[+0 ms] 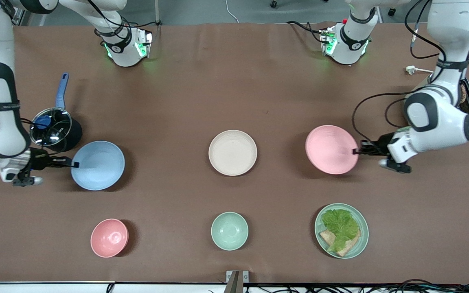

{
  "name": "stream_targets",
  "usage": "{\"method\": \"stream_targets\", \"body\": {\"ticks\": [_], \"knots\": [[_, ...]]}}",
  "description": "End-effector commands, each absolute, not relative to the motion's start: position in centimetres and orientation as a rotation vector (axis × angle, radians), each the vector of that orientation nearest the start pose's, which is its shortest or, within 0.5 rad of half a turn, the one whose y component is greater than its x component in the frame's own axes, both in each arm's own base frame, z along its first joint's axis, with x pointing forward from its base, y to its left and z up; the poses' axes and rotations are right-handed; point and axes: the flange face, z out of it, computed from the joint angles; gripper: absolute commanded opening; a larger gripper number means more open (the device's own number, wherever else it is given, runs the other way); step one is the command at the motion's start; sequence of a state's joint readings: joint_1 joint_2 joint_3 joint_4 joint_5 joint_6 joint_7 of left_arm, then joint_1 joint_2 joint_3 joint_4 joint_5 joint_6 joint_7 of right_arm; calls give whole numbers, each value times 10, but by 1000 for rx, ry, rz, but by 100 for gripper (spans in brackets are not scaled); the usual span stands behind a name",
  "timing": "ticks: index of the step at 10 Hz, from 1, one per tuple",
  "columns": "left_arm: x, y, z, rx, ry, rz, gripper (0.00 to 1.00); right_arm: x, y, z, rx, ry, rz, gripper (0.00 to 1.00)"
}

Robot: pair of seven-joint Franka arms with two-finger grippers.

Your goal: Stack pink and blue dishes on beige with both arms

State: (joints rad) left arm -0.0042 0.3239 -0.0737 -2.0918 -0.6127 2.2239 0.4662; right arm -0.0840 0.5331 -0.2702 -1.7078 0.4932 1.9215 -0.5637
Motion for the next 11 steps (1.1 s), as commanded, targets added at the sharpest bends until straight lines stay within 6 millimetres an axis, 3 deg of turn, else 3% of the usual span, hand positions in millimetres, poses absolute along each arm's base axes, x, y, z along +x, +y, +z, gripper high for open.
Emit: {"method": "stream_targets", "body": {"ticks": [1,3,7,9,11], "knots": [[556,-155,232,-3625,27,179,2,627,-141,329,-2785,81,169,1],[540,-233,221,-3598,-82,159,2,637,-66,347,-2781,171,211,1],[518,-347,232,-3481,-187,167,2,635,89,349,-2778,307,332,1],[510,-390,218,-3412,-279,131,2,616,152,327,-2752,350,294,1],[500,-413,213,-3382,-305,80,9,595,185,311,-2699,354,331,1]]}}
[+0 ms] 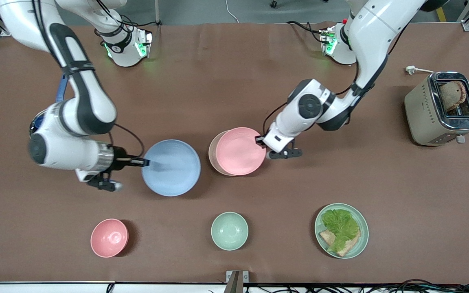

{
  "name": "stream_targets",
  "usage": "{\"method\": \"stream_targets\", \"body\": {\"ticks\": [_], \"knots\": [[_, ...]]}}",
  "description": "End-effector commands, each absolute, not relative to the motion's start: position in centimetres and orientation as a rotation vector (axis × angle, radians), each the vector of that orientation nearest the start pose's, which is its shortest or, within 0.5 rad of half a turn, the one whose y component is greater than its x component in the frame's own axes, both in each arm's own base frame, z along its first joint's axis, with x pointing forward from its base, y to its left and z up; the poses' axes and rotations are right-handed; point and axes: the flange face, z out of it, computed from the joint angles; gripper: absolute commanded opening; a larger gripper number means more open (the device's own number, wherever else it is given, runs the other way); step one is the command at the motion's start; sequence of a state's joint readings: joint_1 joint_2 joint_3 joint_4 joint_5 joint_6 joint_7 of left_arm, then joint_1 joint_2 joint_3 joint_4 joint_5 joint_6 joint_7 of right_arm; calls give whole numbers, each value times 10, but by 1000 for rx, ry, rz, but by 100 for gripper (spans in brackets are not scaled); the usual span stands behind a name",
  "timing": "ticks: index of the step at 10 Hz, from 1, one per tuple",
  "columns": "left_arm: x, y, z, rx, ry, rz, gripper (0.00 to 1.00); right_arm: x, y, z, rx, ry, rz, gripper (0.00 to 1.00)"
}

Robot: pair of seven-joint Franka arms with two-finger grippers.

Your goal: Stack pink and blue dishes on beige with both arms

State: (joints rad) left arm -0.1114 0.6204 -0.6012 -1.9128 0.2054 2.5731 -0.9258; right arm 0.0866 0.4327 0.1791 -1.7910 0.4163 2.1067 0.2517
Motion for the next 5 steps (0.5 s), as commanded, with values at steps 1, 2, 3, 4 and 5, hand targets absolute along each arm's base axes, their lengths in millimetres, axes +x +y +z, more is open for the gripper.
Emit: {"method": "stream_targets", "body": {"ticks": [1,2,3,4,5], "knots": [[499,-415,217,-3376,-325,79,22,586,198,311,-2674,365,353,1],[495,-420,220,-3373,-311,78,87,582,209,309,-2672,349,349,1],[493,-417,229,-3344,-295,76,100,578,213,303,-2676,345,342,1],[493,-409,244,-3292,-262,79,100,571,224,300,-2676,322,358,1],[498,-396,267,-3236,-185,49,100,561,237,293,-2675,300,374,1]]}}
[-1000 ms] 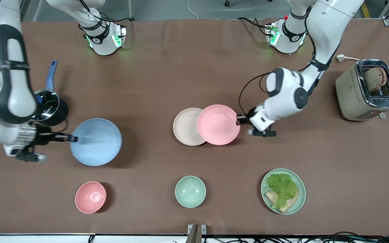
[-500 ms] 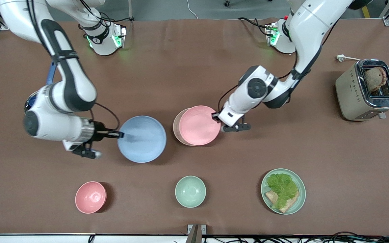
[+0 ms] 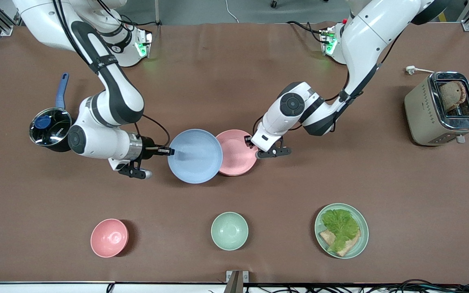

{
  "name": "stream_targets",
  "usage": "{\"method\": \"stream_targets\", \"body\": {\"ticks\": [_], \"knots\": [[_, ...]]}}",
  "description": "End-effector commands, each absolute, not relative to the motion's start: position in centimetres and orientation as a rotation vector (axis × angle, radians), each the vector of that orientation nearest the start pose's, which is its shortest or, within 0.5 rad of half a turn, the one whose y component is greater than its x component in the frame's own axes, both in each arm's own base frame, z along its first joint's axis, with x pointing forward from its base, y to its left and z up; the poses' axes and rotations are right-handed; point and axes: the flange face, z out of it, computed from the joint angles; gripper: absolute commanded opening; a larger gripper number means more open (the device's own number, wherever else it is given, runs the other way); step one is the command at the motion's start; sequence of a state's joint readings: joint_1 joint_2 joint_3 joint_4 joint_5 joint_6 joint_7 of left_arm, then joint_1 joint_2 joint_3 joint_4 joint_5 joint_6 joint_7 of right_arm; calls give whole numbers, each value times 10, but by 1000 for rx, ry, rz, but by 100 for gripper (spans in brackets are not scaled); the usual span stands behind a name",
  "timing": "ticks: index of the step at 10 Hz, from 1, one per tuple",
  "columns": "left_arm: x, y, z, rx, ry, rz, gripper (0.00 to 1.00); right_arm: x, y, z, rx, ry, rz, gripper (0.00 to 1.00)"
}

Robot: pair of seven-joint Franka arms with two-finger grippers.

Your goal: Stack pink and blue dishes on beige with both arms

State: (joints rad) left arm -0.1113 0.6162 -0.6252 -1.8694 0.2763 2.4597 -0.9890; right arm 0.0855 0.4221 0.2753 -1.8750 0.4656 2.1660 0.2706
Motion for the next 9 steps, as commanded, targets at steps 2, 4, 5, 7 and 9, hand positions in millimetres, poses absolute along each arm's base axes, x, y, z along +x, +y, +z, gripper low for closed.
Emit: {"method": "stream_targets", "body": {"ticks": [2,4,5,7,9], "knots": [[518,-343,323,-3102,-83,-29,100,549,260,279,-2673,274,326,1],[548,-281,375,-3067,40,-110,100,538,296,261,-2638,294,300,2],[560,-251,405,-3098,36,-150,100,532,315,255,-2632,317,281,2],[572,-190,470,-3148,73,-213,100,527,329,238,-2630,326,254,3],[578,-131,542,-3200,113,-192,100,523,340,222,-2627,331,221,7]]}}
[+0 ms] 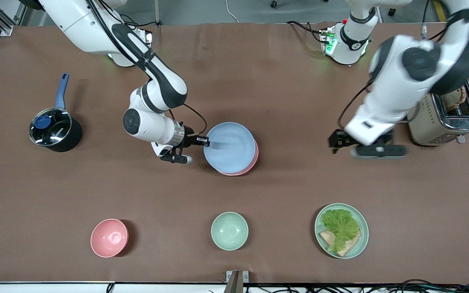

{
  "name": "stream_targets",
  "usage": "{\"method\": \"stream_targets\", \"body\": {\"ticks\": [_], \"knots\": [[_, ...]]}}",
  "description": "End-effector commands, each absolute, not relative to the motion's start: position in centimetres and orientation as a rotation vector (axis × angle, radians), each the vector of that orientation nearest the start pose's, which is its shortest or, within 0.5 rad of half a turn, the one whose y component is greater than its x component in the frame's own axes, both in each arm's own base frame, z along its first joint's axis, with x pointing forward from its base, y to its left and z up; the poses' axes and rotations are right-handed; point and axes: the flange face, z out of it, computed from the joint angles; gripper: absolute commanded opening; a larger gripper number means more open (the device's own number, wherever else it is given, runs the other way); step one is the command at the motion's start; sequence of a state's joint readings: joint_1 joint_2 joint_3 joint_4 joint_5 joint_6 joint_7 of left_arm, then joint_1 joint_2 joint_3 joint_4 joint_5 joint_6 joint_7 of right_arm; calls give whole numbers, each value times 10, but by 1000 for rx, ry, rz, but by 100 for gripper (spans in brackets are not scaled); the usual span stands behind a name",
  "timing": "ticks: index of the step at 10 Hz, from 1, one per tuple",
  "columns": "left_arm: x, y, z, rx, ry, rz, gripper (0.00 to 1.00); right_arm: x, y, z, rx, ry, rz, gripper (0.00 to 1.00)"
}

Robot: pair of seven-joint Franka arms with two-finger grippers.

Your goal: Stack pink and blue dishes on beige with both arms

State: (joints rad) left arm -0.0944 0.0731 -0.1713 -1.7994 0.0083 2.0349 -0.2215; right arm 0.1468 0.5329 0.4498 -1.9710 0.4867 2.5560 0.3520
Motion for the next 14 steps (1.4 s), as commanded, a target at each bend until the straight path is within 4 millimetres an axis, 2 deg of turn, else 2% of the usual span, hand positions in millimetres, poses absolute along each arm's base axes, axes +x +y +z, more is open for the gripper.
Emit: {"method": "stream_targets", "body": {"ticks": [1,2,3,4,5,6,7,8,9,11,12,14], "knots": [[581,-101,576,-3178,175,-181,100,522,344,221,-2626,322,207,8],[577,-71,605,-3169,174,-170,100,523,344,218,-2630,309,208,24],[558,-48,631,-3169,124,-149,100,523,342,219,-2631,319,212,99],[547,-31,644,-3162,84,-147,100,526,339,244,-2631,309,170,100],[543,-10,659,-3159,20,-183,100,524,332,293,-2641,295,85,100],[543,-2,681,-3156,-1,-217,100,530,306,333,-2677,271,1,100],[545,4,687,-3151,-17,-148,100,532,282,366,-2721,248,-55,100],[545,4,695,-3152,-19,-124,100,545,239,397,-2781,258,-162,100],[542,5,697,-3150,-22,-114,100,557,205,431,-2871,221,-262,100],[533,20,688,-3165,66,-32,100,584,122,504,-3065,245,-327,100],[534,19,684,-3161,63,-19,100,591,85,540,-3090,325,-301,100],[535,17,681,-3154,58,-23,100,586,10,612,-3124,345,-279,100]]}}
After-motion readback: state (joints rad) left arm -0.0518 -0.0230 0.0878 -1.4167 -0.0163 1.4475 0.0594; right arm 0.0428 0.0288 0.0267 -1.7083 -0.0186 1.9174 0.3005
